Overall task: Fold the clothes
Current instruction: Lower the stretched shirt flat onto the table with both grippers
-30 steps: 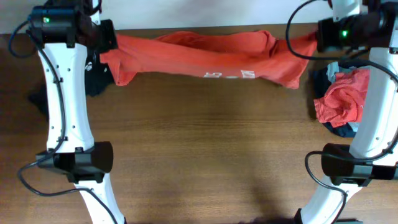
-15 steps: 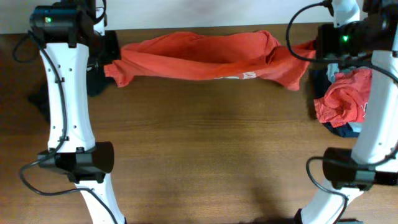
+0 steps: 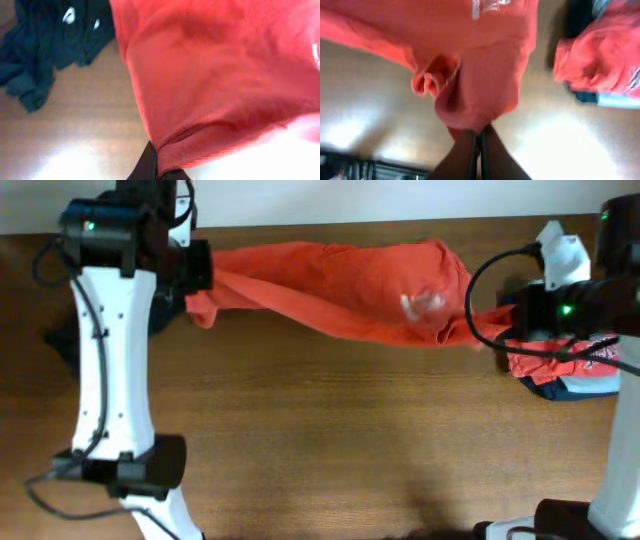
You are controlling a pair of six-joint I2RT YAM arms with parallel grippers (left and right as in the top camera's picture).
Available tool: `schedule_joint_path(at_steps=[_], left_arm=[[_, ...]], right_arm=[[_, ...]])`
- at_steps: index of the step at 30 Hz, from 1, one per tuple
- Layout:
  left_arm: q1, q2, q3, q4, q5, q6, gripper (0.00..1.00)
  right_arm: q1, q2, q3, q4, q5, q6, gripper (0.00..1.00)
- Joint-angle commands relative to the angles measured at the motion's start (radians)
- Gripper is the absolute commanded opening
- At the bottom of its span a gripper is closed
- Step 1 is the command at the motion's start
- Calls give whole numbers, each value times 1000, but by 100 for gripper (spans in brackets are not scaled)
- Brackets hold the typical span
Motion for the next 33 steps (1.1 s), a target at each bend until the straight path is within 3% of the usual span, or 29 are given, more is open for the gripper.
schedule_joint_path(at_steps=[1, 4, 17, 24, 33], left_arm=[[6, -106, -155, 0, -94, -32, 1], [8, -187, -323, 5, -154, -84, 1], [8, -349, -880, 190, -115, -171, 1], [8, -452, -993, 237, -120, -203, 1], [8, -461, -1132, 272, -120, -225, 1]], right_arm=[[-8, -29, -54, -6, 11, 3, 4], [-8, -49, -85, -6, 12, -11, 4], [-6, -80, -288, -6, 10, -9, 4], [-6, -150, -440, -2, 11, 14, 4], [-6, -171, -545, 31, 28, 32, 4]])
